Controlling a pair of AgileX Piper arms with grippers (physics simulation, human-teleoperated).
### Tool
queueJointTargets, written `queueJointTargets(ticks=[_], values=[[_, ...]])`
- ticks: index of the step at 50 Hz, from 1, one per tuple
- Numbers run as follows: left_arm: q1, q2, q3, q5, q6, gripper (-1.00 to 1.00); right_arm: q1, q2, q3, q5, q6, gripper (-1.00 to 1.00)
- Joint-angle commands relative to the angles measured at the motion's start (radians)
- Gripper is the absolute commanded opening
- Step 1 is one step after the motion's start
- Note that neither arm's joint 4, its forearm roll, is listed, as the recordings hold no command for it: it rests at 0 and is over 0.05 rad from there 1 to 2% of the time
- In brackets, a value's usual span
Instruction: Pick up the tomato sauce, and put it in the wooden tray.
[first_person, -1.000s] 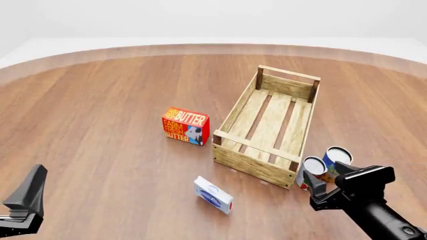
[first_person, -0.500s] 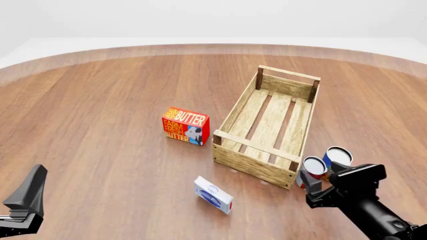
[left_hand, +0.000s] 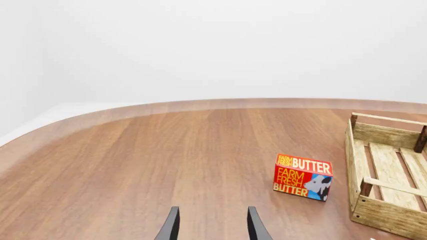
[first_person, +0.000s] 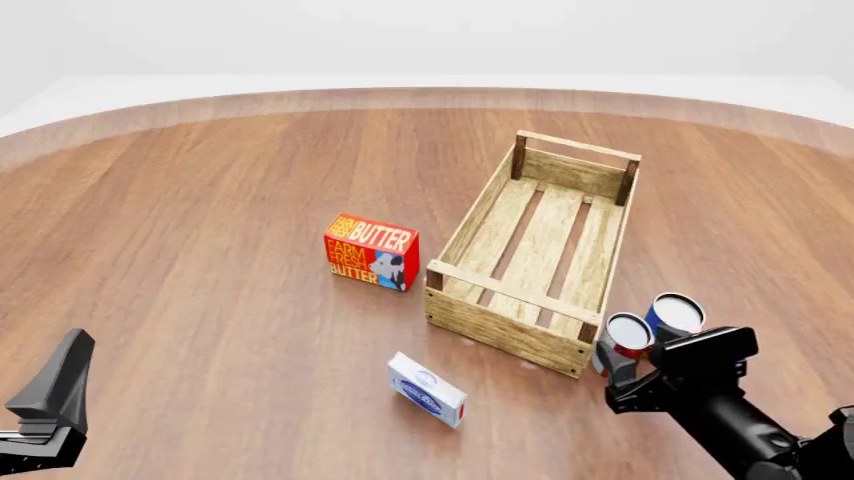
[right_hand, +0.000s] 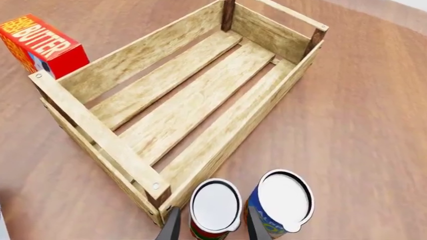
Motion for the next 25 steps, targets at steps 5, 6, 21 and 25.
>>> queueJointTargets(ticks=[5, 6, 21, 25], values=[[0.000, 0.000, 0.000, 0.000, 0.000, 1.00, 0.004, 0.056, -0.010, -0.019, 0.004, 1.00], [0.000, 0.000, 0.000, 0.000, 0.000, 1.00, 0.004, 0.056, -0.010, -0.019, 0.002, 1.00], [0.000, 0.000, 0.000, 0.000, 0.000, 1.00, 0.012, 0.101, -0.018, -0.033, 0.004, 1.00], [0.000, 0.000, 0.000, 0.000, 0.000, 1.00, 0.014, 0.117, -0.020, -0.042, 0.005, 1.00]])
